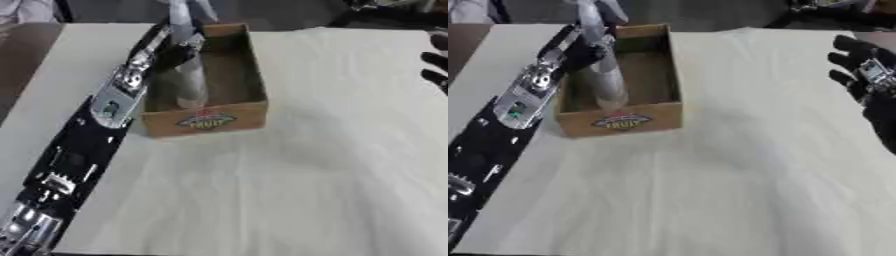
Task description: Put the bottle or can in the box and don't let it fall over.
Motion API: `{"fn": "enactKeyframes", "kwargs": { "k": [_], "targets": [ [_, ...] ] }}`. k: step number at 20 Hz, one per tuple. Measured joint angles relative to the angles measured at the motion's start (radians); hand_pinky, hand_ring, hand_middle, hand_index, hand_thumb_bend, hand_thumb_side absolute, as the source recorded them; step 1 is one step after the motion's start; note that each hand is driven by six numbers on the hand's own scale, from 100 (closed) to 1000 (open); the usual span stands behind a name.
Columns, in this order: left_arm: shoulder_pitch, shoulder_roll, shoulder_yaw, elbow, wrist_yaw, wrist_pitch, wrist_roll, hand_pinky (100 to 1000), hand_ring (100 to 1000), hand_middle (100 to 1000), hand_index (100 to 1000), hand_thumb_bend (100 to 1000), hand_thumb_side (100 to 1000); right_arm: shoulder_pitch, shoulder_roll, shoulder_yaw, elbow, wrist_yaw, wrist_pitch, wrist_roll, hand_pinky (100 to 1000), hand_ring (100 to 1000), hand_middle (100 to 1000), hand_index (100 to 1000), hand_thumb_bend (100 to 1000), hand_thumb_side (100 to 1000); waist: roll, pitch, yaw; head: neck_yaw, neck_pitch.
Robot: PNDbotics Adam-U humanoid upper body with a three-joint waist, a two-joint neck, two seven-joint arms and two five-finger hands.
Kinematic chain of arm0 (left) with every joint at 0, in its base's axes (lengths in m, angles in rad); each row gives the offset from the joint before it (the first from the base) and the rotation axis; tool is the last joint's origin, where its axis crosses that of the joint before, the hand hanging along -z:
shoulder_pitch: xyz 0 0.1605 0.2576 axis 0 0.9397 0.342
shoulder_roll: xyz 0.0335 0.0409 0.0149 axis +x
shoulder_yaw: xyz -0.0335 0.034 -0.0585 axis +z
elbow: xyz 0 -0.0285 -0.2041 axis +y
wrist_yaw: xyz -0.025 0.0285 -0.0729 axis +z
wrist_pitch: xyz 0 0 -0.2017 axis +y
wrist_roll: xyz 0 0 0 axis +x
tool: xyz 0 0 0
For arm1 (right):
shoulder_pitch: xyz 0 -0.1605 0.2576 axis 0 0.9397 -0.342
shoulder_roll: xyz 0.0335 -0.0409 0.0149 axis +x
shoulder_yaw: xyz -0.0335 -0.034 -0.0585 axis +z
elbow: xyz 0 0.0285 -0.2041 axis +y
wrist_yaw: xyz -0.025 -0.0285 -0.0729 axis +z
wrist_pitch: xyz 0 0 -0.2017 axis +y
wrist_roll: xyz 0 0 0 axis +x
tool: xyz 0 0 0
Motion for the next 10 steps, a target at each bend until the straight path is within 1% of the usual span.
{"fn": "enactKeyframes", "kwargs": {
  "k": [5, 10],
  "targets": [
    [0.02, 0.002, 0.002, -0.013, -0.008, 0.04, -0.039, 1000, 1000, 1000, 878, 100, 672, 0.0, 0.0, 0.0, 0.0, 0.0, 0.0, 0.0, 1000, 1000, 1000, 840, 100, 588, 0.001, 0.0, 0.005, 0.0, 0.0],
    [0.063, 0.023, 0.005, -0.101, -0.029, 0.075, -0.066, 1000, 1000, 1000, 891, 100, 672, 0.001, 0.0, 0.0, 0.0, 0.0, 0.0, 0.0, 1000, 1000, 1000, 840, 100, 597, 0.002, 0.0, 0.011, -0.004, 0.0]
  ]
}}
